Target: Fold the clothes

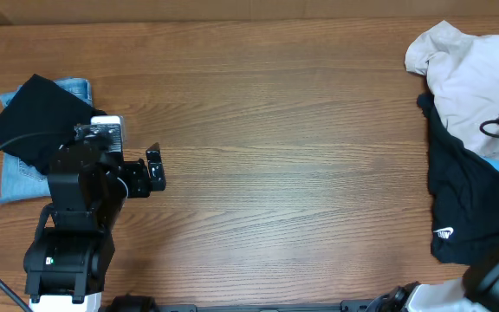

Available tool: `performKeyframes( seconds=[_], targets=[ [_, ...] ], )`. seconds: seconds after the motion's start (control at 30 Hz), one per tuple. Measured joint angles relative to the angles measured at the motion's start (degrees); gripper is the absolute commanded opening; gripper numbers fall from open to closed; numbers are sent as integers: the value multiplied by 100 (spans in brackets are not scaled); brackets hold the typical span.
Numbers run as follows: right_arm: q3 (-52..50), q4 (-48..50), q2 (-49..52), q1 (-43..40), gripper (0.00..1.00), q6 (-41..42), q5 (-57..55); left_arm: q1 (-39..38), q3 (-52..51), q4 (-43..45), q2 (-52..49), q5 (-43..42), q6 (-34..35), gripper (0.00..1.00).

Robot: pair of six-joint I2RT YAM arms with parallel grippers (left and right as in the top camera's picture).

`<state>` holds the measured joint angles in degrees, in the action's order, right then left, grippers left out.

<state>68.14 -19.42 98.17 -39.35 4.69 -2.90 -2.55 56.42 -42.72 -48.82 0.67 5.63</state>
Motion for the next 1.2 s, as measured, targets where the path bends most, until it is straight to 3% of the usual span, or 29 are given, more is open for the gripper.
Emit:
performKeyframes(
  seconds=[0.13, 0.2, 0.27, 0.37, 0.43, 0.6, 0.9, 1.2],
  targets=[
    [-2, 107, 715, -205, 99, 129, 111, 0, 0, -11, 0, 0, 7, 100],
    [-2, 212, 890, -273, 94, 186, 173, 0, 0, -15, 0, 0, 35, 100],
    [-2, 275, 960, -306, 77, 245, 249, 0, 0, -15, 0, 0, 68, 99],
    [0, 356, 968, -302, 41, 315, 319, 0, 0, -15, 0, 0, 140, 99],
    [2, 380, 968, -299, 32, 385, 356, 0, 0, -15, 0, 0, 173, 99],
    [236, 138, 968, -304, 29, 474, 396, 0, 0, -15, 0, 0, 179, 100],
    [1545, -455, 391, -297, 31, 494, 400, 0, 0, -15, 0, 0, 192, 100],
    [1746, -476, -267, 4, 31, 422, 1060, 0, 0, -15, 0, 0, 192, 100]
  ],
)
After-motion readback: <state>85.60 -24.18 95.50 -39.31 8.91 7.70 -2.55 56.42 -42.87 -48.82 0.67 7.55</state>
